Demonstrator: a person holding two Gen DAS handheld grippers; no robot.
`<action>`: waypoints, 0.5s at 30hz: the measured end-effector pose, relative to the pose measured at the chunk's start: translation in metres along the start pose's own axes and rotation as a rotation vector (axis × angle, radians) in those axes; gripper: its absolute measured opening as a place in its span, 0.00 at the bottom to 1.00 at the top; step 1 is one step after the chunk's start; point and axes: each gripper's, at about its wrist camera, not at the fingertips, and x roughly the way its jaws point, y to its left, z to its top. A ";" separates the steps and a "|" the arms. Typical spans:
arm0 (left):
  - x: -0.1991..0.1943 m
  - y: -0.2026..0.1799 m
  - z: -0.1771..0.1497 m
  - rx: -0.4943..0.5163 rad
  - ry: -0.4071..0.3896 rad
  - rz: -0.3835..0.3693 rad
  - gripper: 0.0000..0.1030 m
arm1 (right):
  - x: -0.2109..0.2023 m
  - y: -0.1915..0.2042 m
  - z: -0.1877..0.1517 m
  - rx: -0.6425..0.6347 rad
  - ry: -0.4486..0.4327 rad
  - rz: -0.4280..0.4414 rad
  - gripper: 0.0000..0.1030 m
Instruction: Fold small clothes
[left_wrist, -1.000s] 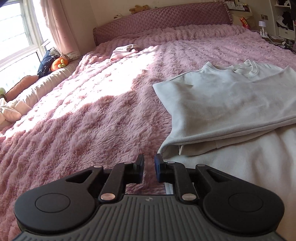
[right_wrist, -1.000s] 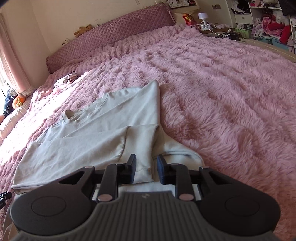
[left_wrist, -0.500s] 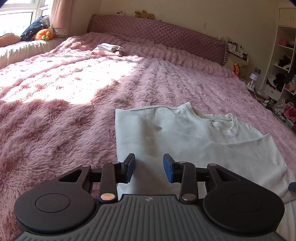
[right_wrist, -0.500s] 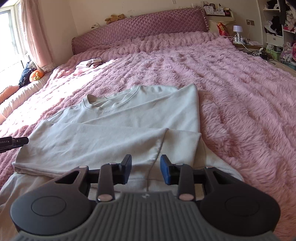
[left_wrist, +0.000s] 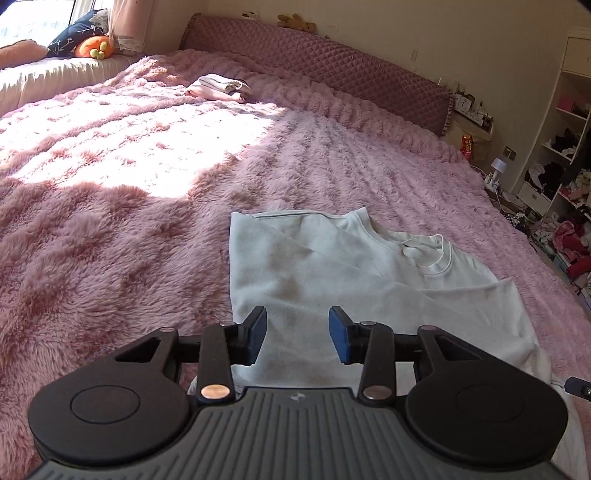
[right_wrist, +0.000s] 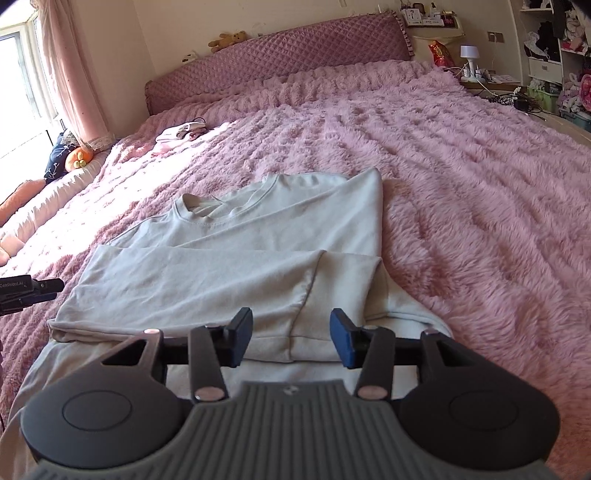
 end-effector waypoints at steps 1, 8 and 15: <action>-0.017 -0.001 -0.002 0.002 -0.002 -0.007 0.57 | -0.015 0.002 0.002 -0.008 -0.018 0.010 0.54; -0.131 0.015 -0.046 -0.057 0.035 -0.058 0.72 | -0.115 0.001 -0.008 -0.059 -0.033 0.075 0.60; -0.194 0.057 -0.115 -0.276 0.136 -0.084 0.72 | -0.185 -0.018 -0.064 -0.108 0.075 0.063 0.64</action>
